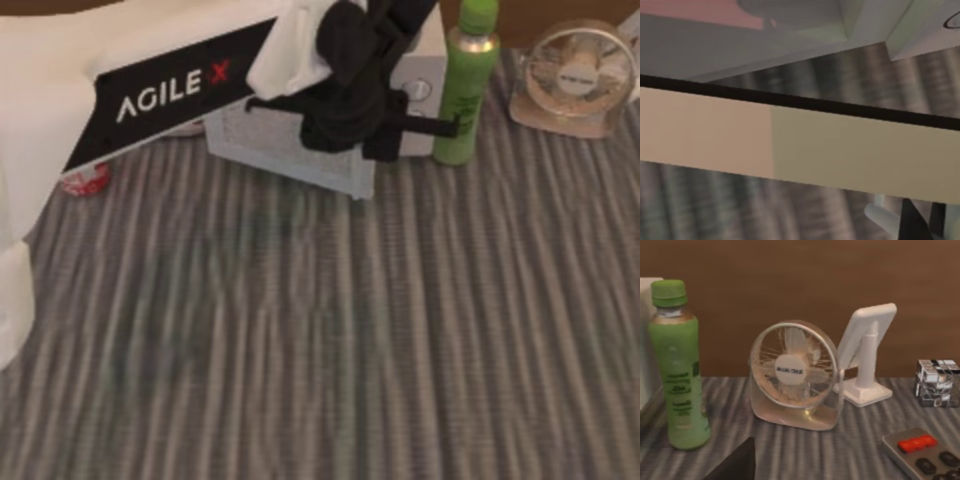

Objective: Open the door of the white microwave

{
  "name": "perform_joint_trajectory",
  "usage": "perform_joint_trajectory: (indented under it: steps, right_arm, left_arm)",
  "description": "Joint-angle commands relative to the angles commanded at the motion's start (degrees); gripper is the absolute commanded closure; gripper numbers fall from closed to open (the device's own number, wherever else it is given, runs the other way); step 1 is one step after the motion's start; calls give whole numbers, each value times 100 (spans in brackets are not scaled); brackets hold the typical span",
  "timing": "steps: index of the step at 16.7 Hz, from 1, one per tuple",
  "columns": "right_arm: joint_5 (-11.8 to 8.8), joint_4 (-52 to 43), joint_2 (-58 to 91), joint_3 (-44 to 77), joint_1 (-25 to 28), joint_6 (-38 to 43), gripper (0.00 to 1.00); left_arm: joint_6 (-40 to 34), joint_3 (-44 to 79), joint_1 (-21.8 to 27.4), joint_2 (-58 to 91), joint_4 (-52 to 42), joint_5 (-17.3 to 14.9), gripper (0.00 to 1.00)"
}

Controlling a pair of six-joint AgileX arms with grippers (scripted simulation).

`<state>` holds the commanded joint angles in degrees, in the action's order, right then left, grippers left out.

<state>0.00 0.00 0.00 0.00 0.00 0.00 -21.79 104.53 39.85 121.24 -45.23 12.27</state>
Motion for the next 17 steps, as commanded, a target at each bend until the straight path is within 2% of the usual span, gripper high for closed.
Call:
perform_joint_trajectory:
  steps: [4,10,17]
  right_arm:
    - [0,0,0,0,0,0,0]
    - [0,0,0,0,0,0,0]
    - [0,0,0,0,0,0,0]
  left_arm:
    - [48,-103,20,-44,42,-53,100]
    - [588,-774,-91,-506,377,-310,100]
    - [601,-789,-93,-516,385,-317,100]
